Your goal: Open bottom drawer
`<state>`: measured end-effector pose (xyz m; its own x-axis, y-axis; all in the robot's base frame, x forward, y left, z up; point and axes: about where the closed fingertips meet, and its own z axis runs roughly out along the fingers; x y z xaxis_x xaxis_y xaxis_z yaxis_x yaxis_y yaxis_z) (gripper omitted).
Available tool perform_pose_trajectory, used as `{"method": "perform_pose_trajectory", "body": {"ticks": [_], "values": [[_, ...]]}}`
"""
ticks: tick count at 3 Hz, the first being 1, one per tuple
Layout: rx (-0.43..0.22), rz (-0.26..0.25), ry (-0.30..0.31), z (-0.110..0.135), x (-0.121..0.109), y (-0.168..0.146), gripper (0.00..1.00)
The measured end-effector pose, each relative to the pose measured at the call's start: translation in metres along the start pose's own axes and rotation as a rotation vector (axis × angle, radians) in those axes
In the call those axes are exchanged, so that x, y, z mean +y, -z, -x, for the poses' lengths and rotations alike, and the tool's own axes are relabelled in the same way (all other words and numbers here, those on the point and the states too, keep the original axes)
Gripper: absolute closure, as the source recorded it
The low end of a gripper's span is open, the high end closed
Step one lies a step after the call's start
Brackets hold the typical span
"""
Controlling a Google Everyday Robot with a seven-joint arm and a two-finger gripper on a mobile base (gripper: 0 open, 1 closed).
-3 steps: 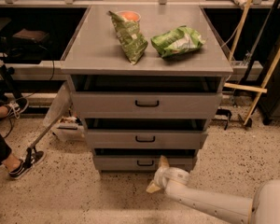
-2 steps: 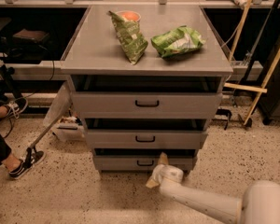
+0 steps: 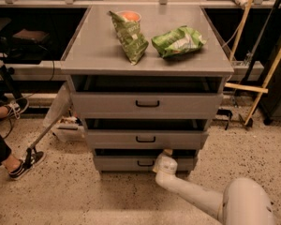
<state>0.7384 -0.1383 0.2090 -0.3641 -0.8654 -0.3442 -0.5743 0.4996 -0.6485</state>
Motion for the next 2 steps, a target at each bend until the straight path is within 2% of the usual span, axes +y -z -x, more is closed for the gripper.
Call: {"method": "perform_pose_trajectory", "body": {"ticks": [1, 2], "values": [[0.024, -0.038, -0.011, 0.003, 0.016, -0.017, 0.00], [0.074, -0.113, 0.031, -0.008, 0.057, -0.057, 0.00]]}}
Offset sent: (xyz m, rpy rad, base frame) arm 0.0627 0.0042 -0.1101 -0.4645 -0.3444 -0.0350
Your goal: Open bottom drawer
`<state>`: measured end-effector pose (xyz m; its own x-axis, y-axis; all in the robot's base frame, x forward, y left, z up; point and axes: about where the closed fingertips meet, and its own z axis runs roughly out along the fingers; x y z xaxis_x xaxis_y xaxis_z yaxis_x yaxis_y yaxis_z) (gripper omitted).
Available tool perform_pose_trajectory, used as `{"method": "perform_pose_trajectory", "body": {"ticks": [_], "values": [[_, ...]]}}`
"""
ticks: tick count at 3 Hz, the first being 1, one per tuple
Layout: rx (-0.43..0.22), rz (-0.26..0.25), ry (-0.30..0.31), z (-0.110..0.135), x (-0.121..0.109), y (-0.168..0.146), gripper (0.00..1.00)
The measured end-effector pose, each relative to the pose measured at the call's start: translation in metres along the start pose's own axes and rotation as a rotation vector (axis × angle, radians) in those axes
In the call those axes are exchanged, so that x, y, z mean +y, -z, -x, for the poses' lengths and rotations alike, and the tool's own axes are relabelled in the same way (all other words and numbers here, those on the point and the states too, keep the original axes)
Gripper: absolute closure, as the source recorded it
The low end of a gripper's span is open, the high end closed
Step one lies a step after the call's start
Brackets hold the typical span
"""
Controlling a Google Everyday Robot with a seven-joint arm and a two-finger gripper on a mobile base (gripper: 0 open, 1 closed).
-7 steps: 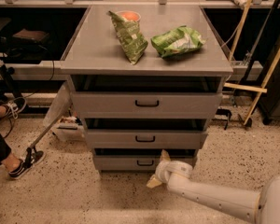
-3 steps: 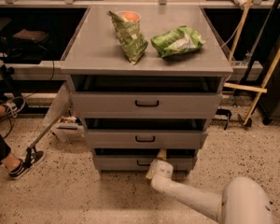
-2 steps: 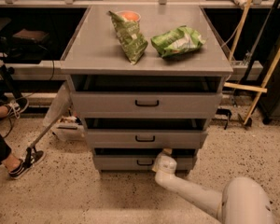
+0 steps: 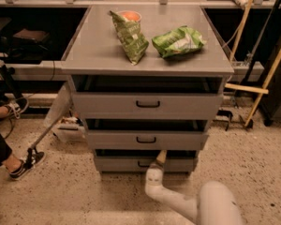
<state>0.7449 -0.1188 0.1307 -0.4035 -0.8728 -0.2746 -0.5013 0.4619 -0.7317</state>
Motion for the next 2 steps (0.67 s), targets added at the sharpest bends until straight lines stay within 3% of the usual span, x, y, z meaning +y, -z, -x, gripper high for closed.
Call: {"method": "perform_pose_trajectory", "body": {"ticks": [1, 2], "values": [[0.000, 0.000, 0.000, -0.0002, -0.0025, 0.0075, 0.00], [0.000, 0.000, 0.000, -0.0003, -0.0025, 0.0075, 0.19]]}}
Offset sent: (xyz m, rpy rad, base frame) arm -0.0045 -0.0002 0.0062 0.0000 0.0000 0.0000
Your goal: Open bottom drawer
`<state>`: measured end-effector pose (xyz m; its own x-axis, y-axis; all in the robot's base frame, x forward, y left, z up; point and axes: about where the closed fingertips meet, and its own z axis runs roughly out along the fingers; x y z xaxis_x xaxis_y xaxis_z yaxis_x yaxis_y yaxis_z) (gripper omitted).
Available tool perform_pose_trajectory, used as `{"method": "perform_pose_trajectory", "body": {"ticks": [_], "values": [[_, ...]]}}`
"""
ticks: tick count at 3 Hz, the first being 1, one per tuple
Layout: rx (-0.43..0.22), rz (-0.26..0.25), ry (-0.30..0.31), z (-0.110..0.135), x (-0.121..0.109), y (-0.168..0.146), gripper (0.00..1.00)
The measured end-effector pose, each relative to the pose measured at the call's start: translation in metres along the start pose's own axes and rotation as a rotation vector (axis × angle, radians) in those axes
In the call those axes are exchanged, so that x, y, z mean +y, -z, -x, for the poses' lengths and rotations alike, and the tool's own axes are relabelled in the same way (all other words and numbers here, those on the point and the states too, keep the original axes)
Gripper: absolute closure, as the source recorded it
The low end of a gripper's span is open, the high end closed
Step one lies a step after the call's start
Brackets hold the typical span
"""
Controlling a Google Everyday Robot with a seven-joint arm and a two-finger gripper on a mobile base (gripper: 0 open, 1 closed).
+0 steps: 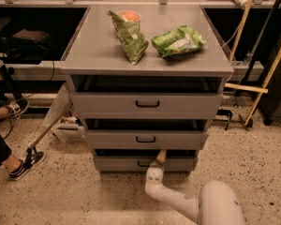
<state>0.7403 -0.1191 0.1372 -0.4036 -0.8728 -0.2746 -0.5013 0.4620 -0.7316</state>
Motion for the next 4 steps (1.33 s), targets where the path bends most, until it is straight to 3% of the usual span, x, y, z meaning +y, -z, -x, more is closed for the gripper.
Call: {"method": "perform_pose_trajectory", "body": {"ticks": [3, 4], "values": [[0.000, 0.000, 0.000, 0.003, -0.008, 0.008, 0.88], [0.012, 0.019, 0.008, -0.005, -0.005, 0.016, 1.00]]}}
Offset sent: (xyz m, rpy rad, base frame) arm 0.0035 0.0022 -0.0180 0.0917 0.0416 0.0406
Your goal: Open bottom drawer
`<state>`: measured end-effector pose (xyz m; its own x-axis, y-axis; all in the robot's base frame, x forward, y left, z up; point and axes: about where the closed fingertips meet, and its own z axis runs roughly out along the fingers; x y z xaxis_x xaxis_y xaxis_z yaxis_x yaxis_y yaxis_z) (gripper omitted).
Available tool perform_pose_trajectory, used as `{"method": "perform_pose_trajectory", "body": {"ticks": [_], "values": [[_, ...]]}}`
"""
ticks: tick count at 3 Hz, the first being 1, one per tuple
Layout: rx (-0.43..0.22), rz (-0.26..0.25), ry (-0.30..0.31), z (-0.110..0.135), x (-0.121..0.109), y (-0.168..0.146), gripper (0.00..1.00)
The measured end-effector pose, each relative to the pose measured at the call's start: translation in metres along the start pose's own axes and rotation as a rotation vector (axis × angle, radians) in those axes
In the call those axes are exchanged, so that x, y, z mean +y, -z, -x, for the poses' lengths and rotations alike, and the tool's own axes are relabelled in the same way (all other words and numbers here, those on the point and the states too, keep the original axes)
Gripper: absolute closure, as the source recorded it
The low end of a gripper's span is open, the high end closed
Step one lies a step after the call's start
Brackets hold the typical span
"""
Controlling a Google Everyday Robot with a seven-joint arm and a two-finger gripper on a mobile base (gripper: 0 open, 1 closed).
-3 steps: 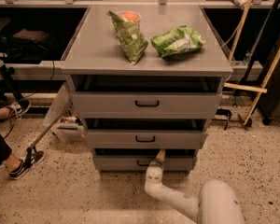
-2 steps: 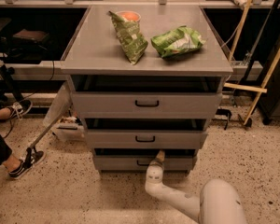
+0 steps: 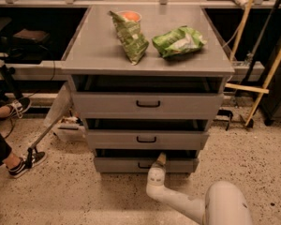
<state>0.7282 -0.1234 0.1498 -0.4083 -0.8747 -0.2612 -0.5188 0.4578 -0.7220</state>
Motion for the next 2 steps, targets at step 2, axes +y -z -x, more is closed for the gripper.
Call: {"method": "perform_pose_trajectory", "body": {"ticks": [2], "values": [[0.022, 0.015, 0.002, -0.0078, 0.0038, 0.0129, 1.00]]}}
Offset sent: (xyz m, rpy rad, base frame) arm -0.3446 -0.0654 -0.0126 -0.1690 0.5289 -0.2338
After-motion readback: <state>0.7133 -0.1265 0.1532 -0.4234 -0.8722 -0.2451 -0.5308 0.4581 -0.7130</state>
